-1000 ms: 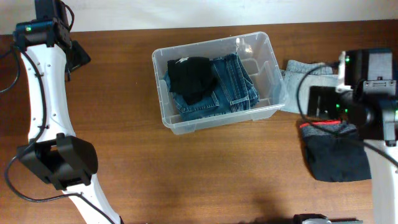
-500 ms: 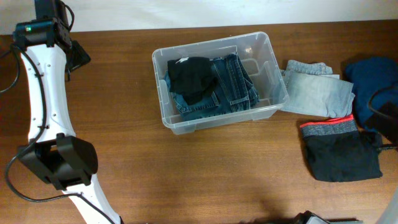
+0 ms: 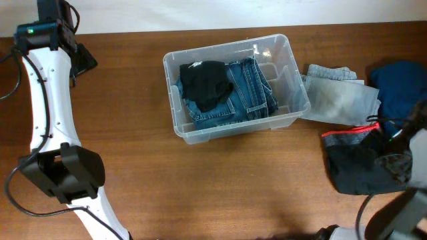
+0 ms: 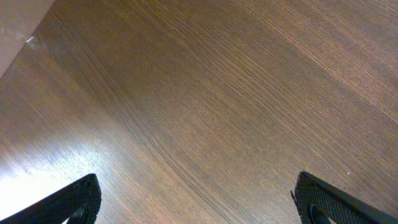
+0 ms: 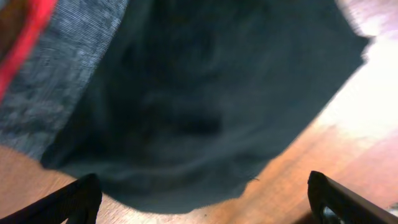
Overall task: Pack container
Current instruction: 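Move the right gripper down onto the black red-trimmed shorts and grasp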
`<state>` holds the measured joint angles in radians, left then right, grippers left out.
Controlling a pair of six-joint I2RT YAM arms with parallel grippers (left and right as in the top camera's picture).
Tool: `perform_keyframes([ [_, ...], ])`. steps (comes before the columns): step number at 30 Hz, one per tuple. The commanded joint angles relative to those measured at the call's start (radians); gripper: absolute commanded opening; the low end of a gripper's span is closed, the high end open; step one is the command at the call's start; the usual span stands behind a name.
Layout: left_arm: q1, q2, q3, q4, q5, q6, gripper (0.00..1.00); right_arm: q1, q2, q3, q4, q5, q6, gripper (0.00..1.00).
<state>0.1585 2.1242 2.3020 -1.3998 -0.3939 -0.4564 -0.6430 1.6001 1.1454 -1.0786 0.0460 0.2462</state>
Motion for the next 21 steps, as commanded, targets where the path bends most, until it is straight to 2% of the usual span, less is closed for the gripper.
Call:
perform_keyframes([
  [1,0.003,0.003,0.001,0.000,-0.006,0.000,0.99,-0.005,0.106,-0.008,0.014,-0.019,-0.002,0.98],
  [11,0.003,0.003,0.001,0.000,-0.006,0.000,1.00,-0.005,0.236,-0.044,0.091,0.003,0.161,0.98],
  [21,0.003,0.003,0.001,0.000,-0.006,0.000,0.99,-0.005,0.238,-0.214,0.291,0.003,0.163,0.98],
])
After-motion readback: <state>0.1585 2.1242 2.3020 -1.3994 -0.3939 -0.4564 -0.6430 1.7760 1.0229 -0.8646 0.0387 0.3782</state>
